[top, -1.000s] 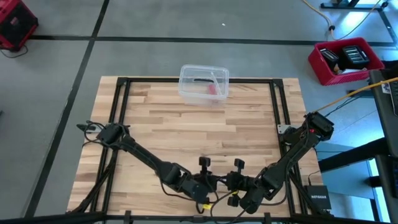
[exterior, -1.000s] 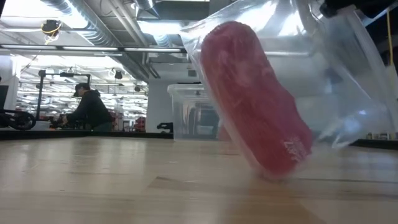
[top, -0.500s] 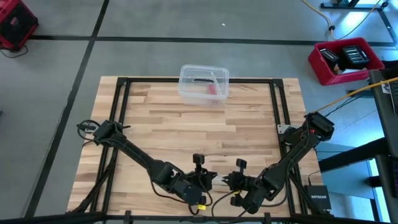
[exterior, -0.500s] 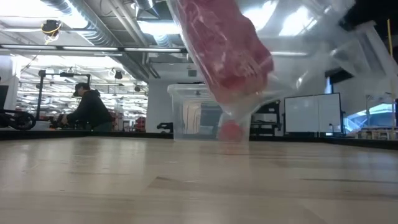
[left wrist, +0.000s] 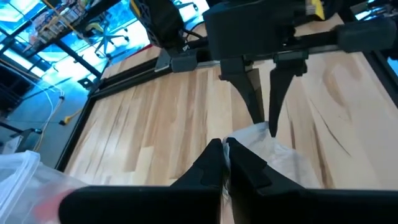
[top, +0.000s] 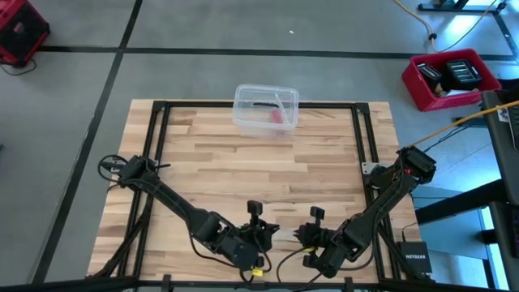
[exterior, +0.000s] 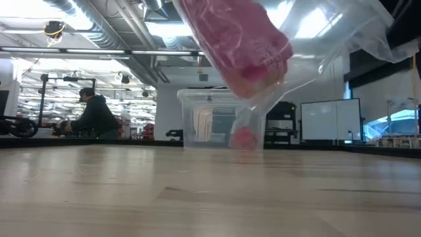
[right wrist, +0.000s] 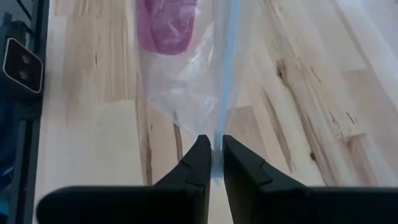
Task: Roll bandage
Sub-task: Close the transparent zip bag, then open the transparent bin lid
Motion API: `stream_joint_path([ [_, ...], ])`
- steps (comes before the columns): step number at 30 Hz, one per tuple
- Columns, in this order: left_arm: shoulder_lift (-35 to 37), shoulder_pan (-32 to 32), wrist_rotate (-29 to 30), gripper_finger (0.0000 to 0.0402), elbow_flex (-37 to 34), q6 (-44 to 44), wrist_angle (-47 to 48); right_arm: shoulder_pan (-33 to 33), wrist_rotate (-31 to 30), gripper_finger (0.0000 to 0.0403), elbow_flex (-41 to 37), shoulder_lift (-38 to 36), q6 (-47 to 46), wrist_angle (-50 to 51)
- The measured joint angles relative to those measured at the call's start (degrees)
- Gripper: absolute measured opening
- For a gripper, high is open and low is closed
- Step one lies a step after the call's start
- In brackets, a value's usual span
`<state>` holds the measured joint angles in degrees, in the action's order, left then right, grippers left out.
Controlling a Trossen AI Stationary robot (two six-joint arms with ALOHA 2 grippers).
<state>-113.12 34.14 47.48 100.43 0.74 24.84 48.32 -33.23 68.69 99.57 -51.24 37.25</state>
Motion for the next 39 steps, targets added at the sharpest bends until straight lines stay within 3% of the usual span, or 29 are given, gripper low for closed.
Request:
stream_joint_path([
  [5, 0.4, -0.1, 1.0, 0.0, -0.9, -0.8, -0.4, 0.0, 0.0, 0.0062, -0.1, 0.1, -2.5, 1.2],
  [13, 0.4, -2.0, 0.6, 0.0, -6.0, 4.9, -1.1, 1.2, 1.3, 0.0176, 3.8, -2.6, 0.6, 7.0],
  [16, 0.8, -2.4, 1.4, 0.0, -9.1, 6.6, -4.4, 3.0, -0.9, 0.0204, 3.9, -5.3, 3.7, 8.2],
  [26, 4.4, -4.9, 1.2, 0.0, -26.4, 7.8, -26.0, 6.2, -20.5, 0.022, 3.9, -9.4, 5.1, 18.3],
  [33, 5.8, -7.5, 2.3, 0.0, -34.3, -4.3, -46.7, 3.1, -33.9, 0.0221, -2.3, -9.4, 0.6, 18.0],
  [36, 7.8, -9.5, -0.9, 0.0, -38.7, -8.7, -58.4, 1.0, -36.3, 0.0221, -5.9, -9.4, -5.3, 18.3],
  [39, 9.4, -12.4, -6.1, 0.0, -43.8, -7.3, -67.8, -1.6, -36.1, 0.0221, -9.2, -9.4, -10.4, 18.3],
])
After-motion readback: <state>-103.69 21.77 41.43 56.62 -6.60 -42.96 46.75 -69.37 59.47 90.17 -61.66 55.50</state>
